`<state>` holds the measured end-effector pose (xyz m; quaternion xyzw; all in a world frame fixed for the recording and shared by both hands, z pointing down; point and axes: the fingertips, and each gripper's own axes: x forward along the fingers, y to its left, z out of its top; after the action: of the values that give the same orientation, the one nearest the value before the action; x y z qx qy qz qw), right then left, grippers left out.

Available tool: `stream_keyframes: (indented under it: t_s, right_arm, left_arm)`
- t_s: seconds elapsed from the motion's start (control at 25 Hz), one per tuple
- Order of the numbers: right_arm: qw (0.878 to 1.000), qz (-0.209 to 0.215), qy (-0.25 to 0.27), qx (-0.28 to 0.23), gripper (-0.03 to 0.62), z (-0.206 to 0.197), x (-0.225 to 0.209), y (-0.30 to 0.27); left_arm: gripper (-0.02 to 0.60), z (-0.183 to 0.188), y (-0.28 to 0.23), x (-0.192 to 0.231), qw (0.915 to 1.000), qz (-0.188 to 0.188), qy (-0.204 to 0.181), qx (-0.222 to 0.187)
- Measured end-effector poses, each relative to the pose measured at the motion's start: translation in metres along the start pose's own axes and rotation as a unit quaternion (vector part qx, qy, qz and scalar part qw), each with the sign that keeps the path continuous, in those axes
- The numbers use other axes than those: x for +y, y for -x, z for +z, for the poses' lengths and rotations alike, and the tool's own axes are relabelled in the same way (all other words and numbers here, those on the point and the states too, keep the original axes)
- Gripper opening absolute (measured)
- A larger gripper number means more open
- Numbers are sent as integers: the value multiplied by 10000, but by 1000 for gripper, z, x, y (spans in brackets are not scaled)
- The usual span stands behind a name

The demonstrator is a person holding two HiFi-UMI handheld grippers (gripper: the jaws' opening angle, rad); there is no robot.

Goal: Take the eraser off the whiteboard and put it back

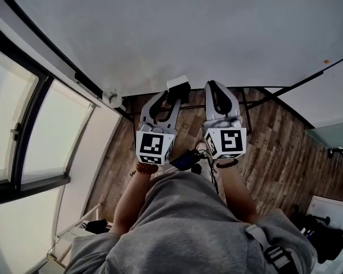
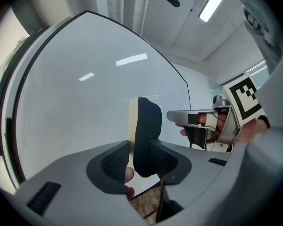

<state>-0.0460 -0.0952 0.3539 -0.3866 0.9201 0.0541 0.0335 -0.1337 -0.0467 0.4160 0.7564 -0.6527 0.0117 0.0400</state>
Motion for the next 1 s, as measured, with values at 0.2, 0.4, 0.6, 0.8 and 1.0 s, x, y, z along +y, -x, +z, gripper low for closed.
stream_keyframes:
  t_s: [0.2, 0.4, 0.6, 0.8, 1.0]
  right_arm:
    - [10000, 3, 25, 61, 34, -6, 13, -4]
    - [9999, 48, 35, 85, 34, -7, 25, -13]
    - [9999, 107, 46, 63, 34, -7, 35, -23]
    - [9999, 109, 60, 71, 34, -8, 37, -28]
    - [9999, 4, 96, 45, 34, -6, 29, -29]
  left_arm:
    - [135, -8, 8, 12, 10000, -13, 56, 39]
    - [135, -11, 14, 26, 9999, 19, 95, 59]
    - [135, -9, 15, 40, 9999, 75, 101, -10]
    - [135, -11, 12, 49, 9999, 107, 124, 9]
    - [135, -5, 4, 50, 9999, 33, 101, -98]
